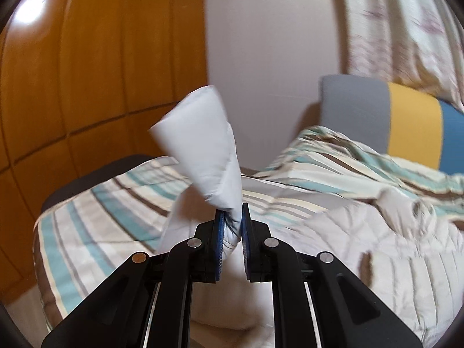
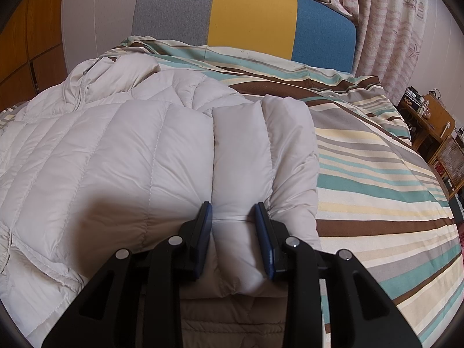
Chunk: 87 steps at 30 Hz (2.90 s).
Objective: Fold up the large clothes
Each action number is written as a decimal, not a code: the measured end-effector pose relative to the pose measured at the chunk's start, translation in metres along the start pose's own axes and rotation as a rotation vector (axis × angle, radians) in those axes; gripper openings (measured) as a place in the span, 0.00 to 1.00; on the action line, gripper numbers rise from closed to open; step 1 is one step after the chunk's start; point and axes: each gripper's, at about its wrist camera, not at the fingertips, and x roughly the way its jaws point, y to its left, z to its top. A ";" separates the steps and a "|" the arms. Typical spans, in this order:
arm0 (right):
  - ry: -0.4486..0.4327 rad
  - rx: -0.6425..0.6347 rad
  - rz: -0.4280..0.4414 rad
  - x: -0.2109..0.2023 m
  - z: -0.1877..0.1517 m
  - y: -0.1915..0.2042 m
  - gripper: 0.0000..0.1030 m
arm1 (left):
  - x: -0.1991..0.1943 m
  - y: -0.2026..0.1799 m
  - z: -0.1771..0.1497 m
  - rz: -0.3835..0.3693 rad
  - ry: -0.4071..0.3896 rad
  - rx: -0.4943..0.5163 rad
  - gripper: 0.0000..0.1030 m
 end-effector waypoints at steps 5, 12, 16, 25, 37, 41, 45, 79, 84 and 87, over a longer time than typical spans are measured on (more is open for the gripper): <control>0.000 0.001 0.001 0.000 0.000 0.000 0.29 | -0.011 -0.047 -0.015 -0.048 0.012 0.125 0.11; -0.001 0.002 0.002 0.000 0.000 0.000 0.29 | -0.022 -0.091 -0.034 -0.141 0.067 0.180 0.11; -0.002 0.002 0.001 0.000 0.000 0.000 0.29 | -0.030 -0.115 -0.040 -0.193 0.084 0.199 0.11; -0.003 0.003 0.002 0.000 -0.001 -0.001 0.29 | -0.055 -0.179 -0.060 -0.338 0.117 0.313 0.11; -0.003 0.004 0.003 0.000 -0.001 -0.001 0.29 | -0.060 -0.250 -0.098 -0.544 0.259 0.460 0.12; -0.004 0.003 0.002 0.000 -0.001 -0.001 0.29 | -0.057 -0.247 -0.100 -0.580 0.280 0.436 0.39; -0.004 0.004 0.004 -0.001 -0.002 -0.002 0.29 | -0.067 -0.223 -0.087 -0.630 0.256 0.310 0.92; -0.006 0.003 0.220 0.009 0.034 0.099 0.32 | 0.049 -0.058 -0.066 -0.260 0.371 0.003 0.69; -0.014 -0.002 0.213 0.013 0.038 0.103 0.32 | 0.045 -0.056 -0.041 -0.282 0.351 -0.068 0.67; -0.020 -0.004 0.209 0.005 0.027 0.095 0.33 | 0.069 -0.062 -0.031 -0.266 0.409 -0.071 0.45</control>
